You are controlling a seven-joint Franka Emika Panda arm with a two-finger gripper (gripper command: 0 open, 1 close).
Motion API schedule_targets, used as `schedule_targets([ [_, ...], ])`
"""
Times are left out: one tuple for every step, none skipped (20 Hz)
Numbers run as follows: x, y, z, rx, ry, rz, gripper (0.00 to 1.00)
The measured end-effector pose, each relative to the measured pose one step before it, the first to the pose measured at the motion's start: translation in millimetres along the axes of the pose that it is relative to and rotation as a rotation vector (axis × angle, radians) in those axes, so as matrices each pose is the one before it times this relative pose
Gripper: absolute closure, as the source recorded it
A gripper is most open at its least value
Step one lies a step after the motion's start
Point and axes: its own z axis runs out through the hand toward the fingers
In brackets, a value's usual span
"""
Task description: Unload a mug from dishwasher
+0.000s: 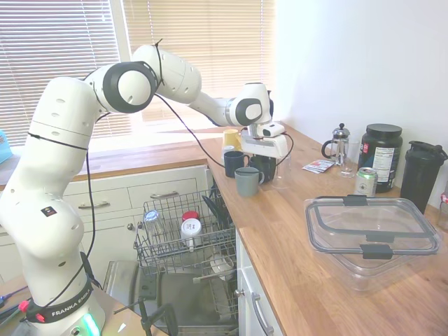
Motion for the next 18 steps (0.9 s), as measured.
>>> schedule_targets([
  [1.73,1.43,-9.04,0.00711,0.00990,0.00048,0.00],
  [1.18,1.43,-10.91,0.00793,0.01261,-0.00176,0.00],
  [-0.20,1.37,-10.99,0.00707,0.01215,-0.00219,0.00],
  [-1.82,0.85,-10.13,0.00583,0.01085,-0.00139,0.00],
  [-3.57,0.63,-10.92,0.00593,0.01018,-0.00211,0.00],
  [-5.13,0.31,-11.84,0.00966,0.01039,-0.00287,0.00],
  [-6.56,0.28,-14.08,0.01777,0.01044,-0.00769,0.00],
  [-8.02,-0.26,-17.25,0.01954,0.01663,-0.01151,0.00],
  [-8.53,-1.20,-20.88,0.02397,0.02145,-0.01078,0.00],
  [-10.24,-1.33,-22.71,0.02153,0.01731,-0.01123,0.00],
  [-12.38,-1.12,-21.86,0.01987,0.01519,-0.01740,0.00],
  [-16.49,-1.44,-18.58,0.01565,0.00862,-0.01974,0.00],
  [-18.62,-1.42,-14.46,0.01303,-0.00133,-0.02139,0.00],
  [-21.95,-2.60,-9.70,0.01131,-0.01102,-0.02853,0.00],
  [-25.88,-4.84,-3.23,0.00536,-0.01409,-0.02905,0.00],
  [-28.27,-6.31,3.40,0.00213,-0.01600,-0.02995,0.00],
  [-28.03,-6.82,9.06,0.00025,-0.01412,-0.02617,0.00],
  [-28.28,-6.92,12.76,-0.00186,-0.01278,-0.02605,0.00],
])
